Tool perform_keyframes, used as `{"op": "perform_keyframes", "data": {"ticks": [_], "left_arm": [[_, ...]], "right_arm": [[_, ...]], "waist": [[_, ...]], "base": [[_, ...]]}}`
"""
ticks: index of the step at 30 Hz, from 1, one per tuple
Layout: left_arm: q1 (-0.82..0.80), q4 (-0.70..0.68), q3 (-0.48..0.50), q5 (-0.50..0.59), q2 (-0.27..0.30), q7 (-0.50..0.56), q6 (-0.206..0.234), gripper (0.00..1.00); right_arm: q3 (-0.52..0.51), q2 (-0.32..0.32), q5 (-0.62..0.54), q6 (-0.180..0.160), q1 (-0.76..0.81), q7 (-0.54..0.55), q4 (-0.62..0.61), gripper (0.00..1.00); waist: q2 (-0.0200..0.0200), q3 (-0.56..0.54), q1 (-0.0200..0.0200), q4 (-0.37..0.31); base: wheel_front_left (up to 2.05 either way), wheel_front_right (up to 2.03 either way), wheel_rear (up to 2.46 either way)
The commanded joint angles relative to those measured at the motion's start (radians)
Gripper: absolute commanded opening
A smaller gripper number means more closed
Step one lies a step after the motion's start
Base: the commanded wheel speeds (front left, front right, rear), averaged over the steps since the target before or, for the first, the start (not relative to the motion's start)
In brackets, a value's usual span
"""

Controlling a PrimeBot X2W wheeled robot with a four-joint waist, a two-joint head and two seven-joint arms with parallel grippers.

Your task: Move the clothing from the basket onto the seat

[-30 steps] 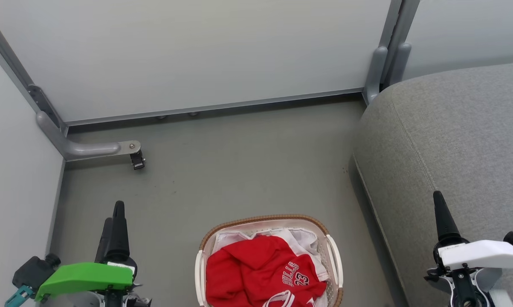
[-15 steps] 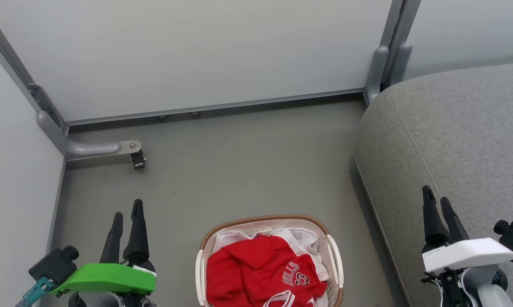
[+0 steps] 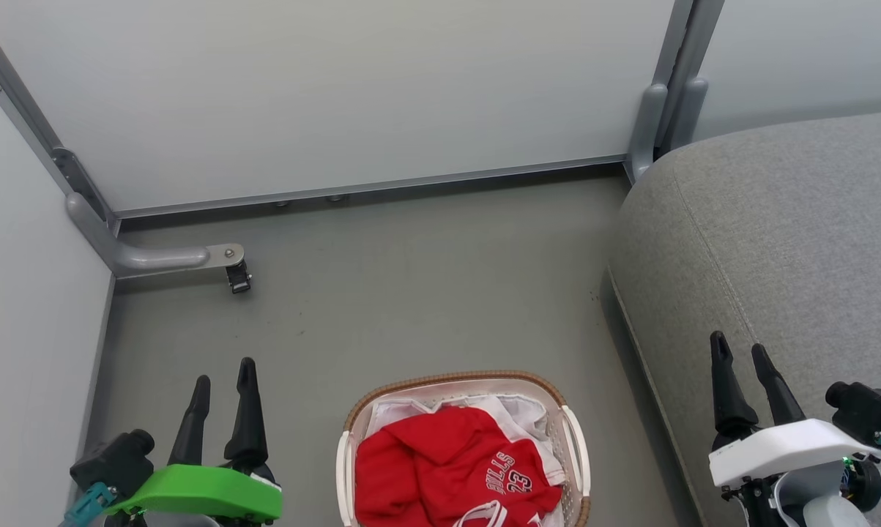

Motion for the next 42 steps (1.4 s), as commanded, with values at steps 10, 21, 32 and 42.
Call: {"op": "perform_keyframes", "data": {"ticks": [10, 21, 32, 42], "left_arm": [[0.017, 0.008, 0.005, 0.119, 0.008, -0.031, 0.010, 1.00], [0.022, 0.020, -0.003, 0.216, 0.009, -0.056, 0.013, 1.00], [0.035, 0.040, -0.008, 0.298, 0.010, -0.077, 0.020, 1.00], [0.040, 0.057, -0.017, 0.361, 0.010, -0.098, 0.022, 1.00]], "right_arm": [[0.021, -0.008, -0.164, 0.000, 0.010, -0.032, 0.012, 1.00], [0.029, -0.009, -0.268, 0.000, 0.015, -0.056, 0.027, 1.00], [0.026, -0.010, -0.359, 0.000, 0.025, -0.079, 0.033, 1.00], [0.030, -0.011, -0.438, 0.000, 0.028, -0.098, 0.040, 1.00]], "waist": [[0.0000, -0.001, 0.0000, 0.003], [0.0000, -0.002, 0.0000, 0.004], [0.0000, -0.004, 0.0000, 0.008], [0.0000, -0.002, 0.0000, 0.011]], "base": [[0.00, 0.00, 0.00], [0.00, 0.00, 0.00], [0.00, 0.00, 0.00], [0.00, 0.00, 0.00]]}}
